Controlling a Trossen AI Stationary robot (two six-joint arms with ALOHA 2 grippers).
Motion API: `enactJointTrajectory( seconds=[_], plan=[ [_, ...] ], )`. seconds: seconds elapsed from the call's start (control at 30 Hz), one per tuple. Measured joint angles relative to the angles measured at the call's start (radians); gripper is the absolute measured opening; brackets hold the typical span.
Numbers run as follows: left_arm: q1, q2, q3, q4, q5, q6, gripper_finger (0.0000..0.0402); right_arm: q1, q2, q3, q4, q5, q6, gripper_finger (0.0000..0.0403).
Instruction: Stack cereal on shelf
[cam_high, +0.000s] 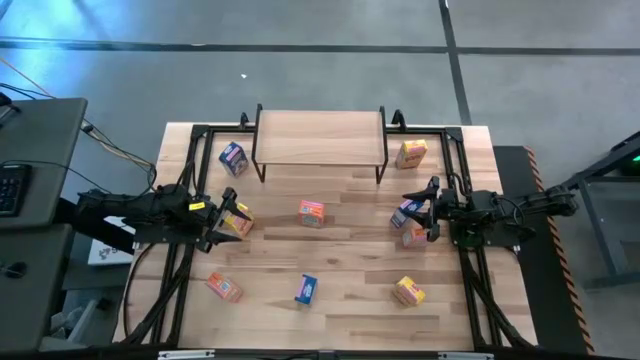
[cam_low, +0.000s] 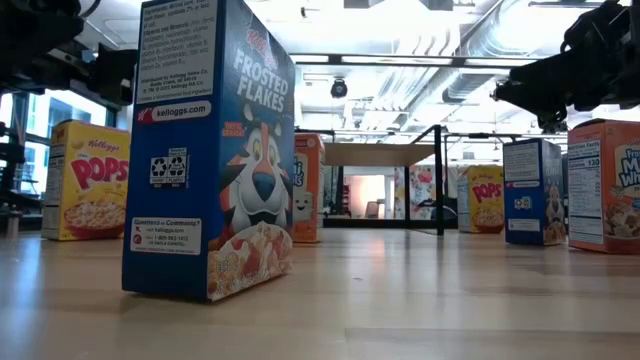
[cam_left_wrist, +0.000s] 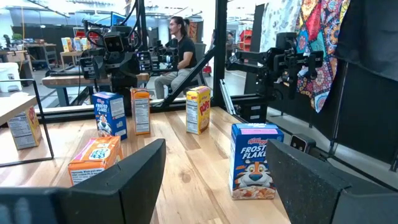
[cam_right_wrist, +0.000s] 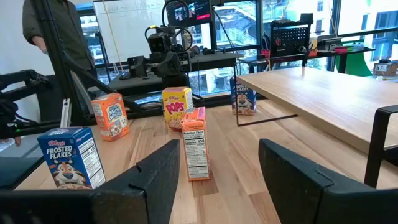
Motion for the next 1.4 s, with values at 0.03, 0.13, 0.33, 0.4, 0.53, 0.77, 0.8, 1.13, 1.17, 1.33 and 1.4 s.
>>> enactJointTrajectory(
  seconds=[0.03, 0.13, 0.33, 0.4, 0.53, 0.77, 0.8, 1.13, 1.17, 1.33, 1.4],
  plan=[
    [0.0, 0.0, 0.0, 0.0, 0.0, 0.0, 0.0269, 0.0, 0.0, 0.0, 0.0, 0.0, 0.0, 0.0211],
    [0.0, 0.0, 0.0, 0.0, 0.0, 0.0, 0.0269, 0.0, 0.0, 0.0, 0.0, 0.0, 0.0, 0.0211],
    [0.0, 0.0, 0.0, 0.0, 0.0, 0.0, 0.0269, 0.0, 0.0, 0.0, 0.0, 0.0, 0.0, 0.0211],
    [0.0, 0.0, 0.0, 0.0, 0.0, 0.0, 0.0269, 0.0, 0.0, 0.0, 0.0, 0.0, 0.0, 0.0211],
    [0.0, 0.0, 0.0, 0.0, 0.0, 0.0, 0.0269, 0.0, 0.0, 0.0, 0.0, 0.0, 0.0, 0.0211],
    [0.0, 0.0, 0.0, 0.0, 0.0, 0.0, 0.0269, 0.0, 0.0, 0.0, 0.0, 0.0, 0.0, 0.0211],
    [0.0, 0.0, 0.0, 0.0, 0.0, 0.0, 0.0269, 0.0, 0.0, 0.0, 0.0, 0.0, 0.0, 0.0211],
    [0.0, 0.0, 0.0, 0.005, 0.0, -0.001, 0.0269, 0.0, 0.0, 0.0, 0.0, 0.0, 0.0, 0.0211],
    [0.0, 0.0, 0.0, 0.005, 0.0, -0.003, 0.0269, 0.0, 0.0, 0.0, 0.0, 0.0, 0.0, 0.0211],
    [0.0, 0.0, 0.0, 0.014, -0.001, -0.092, 0.0269, 0.0, 0.0, 0.0, 0.0, 0.0, 0.0, 0.0211],
    [0.0, 0.0, 0.0, 0.028, -0.002, -0.14, 0.0269, 0.0, 0.0, 0.0, 0.0, 0.0, 0.0, 0.0211]
  ],
)
